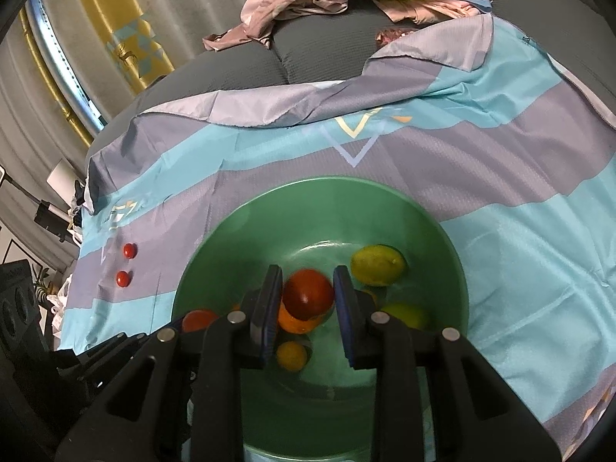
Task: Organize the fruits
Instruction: 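Open both tools to drop the red tomatoes into the bowl, then close the left tool on a remaining red tomato while the right tool grasps the last one, then carry both held red tomatoes over the green bowl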
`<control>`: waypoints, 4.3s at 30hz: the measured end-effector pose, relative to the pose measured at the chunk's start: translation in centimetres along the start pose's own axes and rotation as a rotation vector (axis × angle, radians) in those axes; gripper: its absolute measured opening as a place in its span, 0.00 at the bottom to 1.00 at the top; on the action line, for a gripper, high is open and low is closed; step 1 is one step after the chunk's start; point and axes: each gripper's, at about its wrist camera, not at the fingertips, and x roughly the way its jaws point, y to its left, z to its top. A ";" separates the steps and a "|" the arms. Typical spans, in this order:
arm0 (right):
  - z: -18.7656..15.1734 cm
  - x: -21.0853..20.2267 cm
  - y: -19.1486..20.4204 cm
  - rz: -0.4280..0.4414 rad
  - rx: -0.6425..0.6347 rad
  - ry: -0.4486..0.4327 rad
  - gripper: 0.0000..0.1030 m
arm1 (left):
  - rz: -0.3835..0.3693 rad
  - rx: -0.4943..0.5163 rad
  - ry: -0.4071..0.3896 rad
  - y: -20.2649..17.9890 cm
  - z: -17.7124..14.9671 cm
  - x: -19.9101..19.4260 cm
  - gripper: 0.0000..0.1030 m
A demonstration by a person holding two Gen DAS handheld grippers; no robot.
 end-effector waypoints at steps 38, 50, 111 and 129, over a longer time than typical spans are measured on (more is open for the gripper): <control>3.6 20.0 30.2 0.311 -0.349 0.433 0.41 | 0.250 -0.500 -0.010 28.3 1.0 -4.7 0.44; 2.6 25.6 32.8 0.297 -0.440 0.494 0.36 | 0.253 -0.544 0.032 29.9 0.4 -2.6 0.35; -1.0 0.6 9.0 0.197 -0.124 0.008 0.25 | 0.105 -0.108 -0.063 9.0 1.1 -6.4 0.27; -0.1 -2.2 1.9 0.058 0.014 -0.091 0.26 | 0.024 -0.005 -0.045 2.2 2.2 -2.8 0.27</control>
